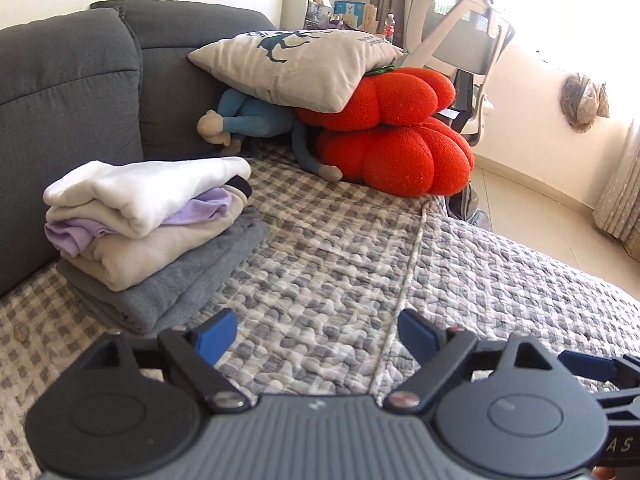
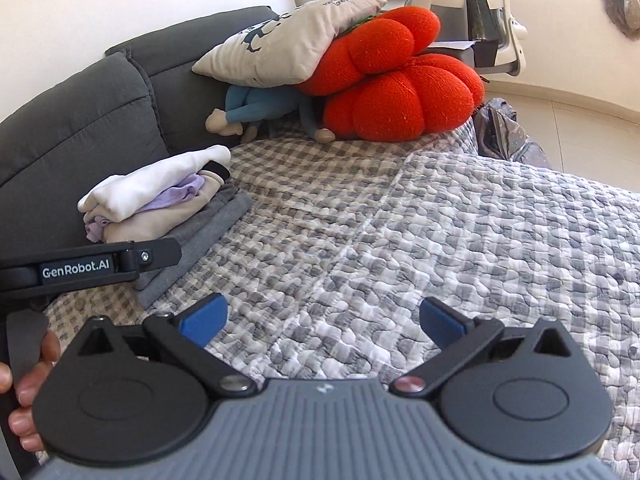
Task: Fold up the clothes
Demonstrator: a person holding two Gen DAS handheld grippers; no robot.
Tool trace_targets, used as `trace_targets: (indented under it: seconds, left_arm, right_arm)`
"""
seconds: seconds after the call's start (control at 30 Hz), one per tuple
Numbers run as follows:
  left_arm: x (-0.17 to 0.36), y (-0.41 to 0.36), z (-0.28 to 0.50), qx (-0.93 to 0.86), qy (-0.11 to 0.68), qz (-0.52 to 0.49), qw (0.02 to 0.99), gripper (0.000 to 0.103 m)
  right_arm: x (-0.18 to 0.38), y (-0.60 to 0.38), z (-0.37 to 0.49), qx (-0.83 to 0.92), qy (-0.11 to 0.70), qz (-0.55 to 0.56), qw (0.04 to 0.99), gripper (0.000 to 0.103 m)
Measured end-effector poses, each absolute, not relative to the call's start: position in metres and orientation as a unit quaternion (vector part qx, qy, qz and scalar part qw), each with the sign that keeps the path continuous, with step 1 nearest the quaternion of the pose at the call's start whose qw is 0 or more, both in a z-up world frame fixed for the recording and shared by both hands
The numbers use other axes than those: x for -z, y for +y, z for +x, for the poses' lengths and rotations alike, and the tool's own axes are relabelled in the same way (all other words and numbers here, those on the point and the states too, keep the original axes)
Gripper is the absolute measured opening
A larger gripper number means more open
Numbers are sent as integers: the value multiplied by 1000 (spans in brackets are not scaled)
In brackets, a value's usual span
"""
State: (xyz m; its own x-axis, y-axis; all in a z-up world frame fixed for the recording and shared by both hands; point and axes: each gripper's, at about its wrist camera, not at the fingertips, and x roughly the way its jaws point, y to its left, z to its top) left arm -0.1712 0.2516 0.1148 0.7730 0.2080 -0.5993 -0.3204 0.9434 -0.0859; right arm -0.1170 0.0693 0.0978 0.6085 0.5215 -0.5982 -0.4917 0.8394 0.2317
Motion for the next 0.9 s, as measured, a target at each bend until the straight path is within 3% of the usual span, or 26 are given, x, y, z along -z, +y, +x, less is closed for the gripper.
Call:
trace_targets:
  seconds: [0.37,0.9]
  left_arm:
    - [-101,176,-137,-101,322,-54,940,101]
    - [-38,63,-63,-36,306,0,951,102]
  right_arm:
    - [-94,-19,-102,-181,341,36,922,103]
    - [-41,-108,-72,-36,307,-25,951,103]
